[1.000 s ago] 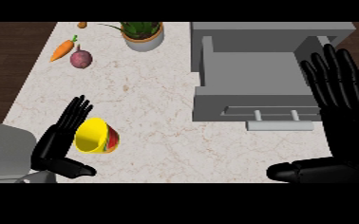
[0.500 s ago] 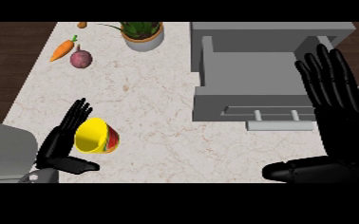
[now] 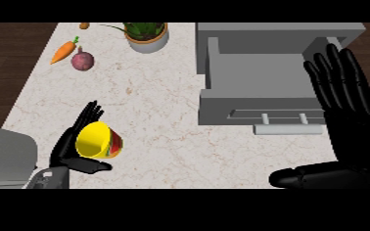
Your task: Pick up the cup, place it into the drawer and close the drawer
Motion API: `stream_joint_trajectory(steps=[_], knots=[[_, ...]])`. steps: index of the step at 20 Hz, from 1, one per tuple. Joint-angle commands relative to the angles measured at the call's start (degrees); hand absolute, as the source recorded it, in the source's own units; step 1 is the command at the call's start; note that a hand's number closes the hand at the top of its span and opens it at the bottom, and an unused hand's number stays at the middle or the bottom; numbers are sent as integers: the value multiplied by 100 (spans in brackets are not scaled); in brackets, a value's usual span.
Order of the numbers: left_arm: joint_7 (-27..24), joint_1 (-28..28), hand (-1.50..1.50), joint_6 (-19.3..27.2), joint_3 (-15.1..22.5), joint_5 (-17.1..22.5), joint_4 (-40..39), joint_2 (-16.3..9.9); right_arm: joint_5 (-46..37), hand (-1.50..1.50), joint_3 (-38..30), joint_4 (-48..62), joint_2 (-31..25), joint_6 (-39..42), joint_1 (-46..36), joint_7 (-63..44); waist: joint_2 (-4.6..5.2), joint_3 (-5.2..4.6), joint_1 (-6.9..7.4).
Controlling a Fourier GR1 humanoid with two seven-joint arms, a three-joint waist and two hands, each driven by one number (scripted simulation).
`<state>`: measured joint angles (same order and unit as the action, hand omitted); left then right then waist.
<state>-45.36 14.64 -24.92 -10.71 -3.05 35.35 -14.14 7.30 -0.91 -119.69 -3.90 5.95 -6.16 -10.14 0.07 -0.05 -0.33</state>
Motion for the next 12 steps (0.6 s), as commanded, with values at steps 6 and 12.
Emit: stream_joint_trajectory(steps=[6,12], knots=[[-469,222,-150,-495,39,187,-453,79,250,-150,-218,-107,-154,20,-245,-324,-2,1,9],[-517,568,-150,-878,31,310,-885,-4,169,-150,-47,-77,-21,254,393,242,-1,1,-37]])
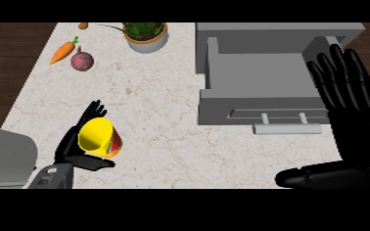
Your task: Pick up the cup, place it into the drawer and close the drawer
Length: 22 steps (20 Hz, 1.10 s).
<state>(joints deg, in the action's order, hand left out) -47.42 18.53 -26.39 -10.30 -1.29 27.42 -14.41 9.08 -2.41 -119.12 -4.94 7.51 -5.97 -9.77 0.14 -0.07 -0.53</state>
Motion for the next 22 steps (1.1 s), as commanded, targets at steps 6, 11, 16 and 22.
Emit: stream_joint_trajectory(steps=[6,11,16,22], knots=[[-408,127,-150,-1217,133,243,-300,215,-247,-150,175,-79,115,-211,-88,-168,6,-5,-8],[-290,395,150,-1687,108,448,-342,34,-6,-150,14,-120,-22,-60,-49,-228,8,-6,-38],[-659,77,150,-1616,290,472,96,181,110,-150,-177,-36,-63,21,111,-47,-5,0,10],[-1381,-71,150,-724,183,486,107,310,276,-150,-216,-294,-124,113,222,-139,0,-6,-42]])
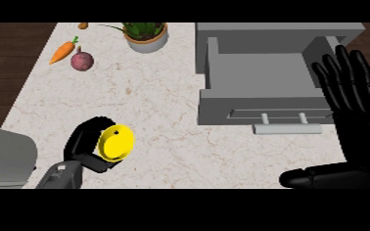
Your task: Pick up the cup, place it into the drawer and close the drawer
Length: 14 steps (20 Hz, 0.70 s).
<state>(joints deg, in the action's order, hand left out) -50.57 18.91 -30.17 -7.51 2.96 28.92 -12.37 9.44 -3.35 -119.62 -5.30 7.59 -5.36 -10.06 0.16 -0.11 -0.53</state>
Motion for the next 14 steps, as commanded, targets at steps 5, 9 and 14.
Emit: stream_joint_trajectory(steps=[5,9,14], knots=[[-851,-80,150,1366,-930,730,265,463,1,-150,-152,167,-96,-151,-446,-247,3,-1,124],[-807,-205,150,1379,-824,803,842,540,235,-150,-325,171,-183,155,13,37,-24,13,69],[-139,-608,150,992,-433,1003,2225,718,-53,-150,-27,-20,48,2,219,87,-45,18,111]])
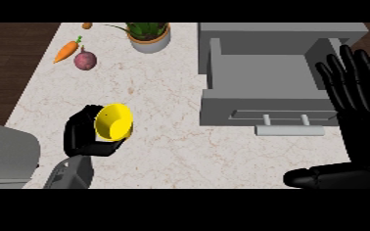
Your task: Pick up the cup, place it into the drawer and close the drawer
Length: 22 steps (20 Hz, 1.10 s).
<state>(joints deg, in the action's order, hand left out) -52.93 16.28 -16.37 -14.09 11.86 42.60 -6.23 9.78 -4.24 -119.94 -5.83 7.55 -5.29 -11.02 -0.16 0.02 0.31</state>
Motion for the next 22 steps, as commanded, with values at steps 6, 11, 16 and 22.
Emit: stream_joint_trajectory(steps=[6,11,16,22], knots=[[1618,-76,150,153,723,110,2375,214,-28,-150,-30,60,7,-45,-75,-37,-10,6,20],[2755,8,150,650,1001,327,3662,547,0,-150,-38,246,67,85,93,310,-6,4,7],[3551,433,150,1381,1265,491,4277,617,335,-150,-186,-363,-118,204,337,-120,-11,2,-45],[4160,1585,150,1950,1342,260,4038,620,-25,-150,-13,-212,124,22,377,206,3,-1,-67]])
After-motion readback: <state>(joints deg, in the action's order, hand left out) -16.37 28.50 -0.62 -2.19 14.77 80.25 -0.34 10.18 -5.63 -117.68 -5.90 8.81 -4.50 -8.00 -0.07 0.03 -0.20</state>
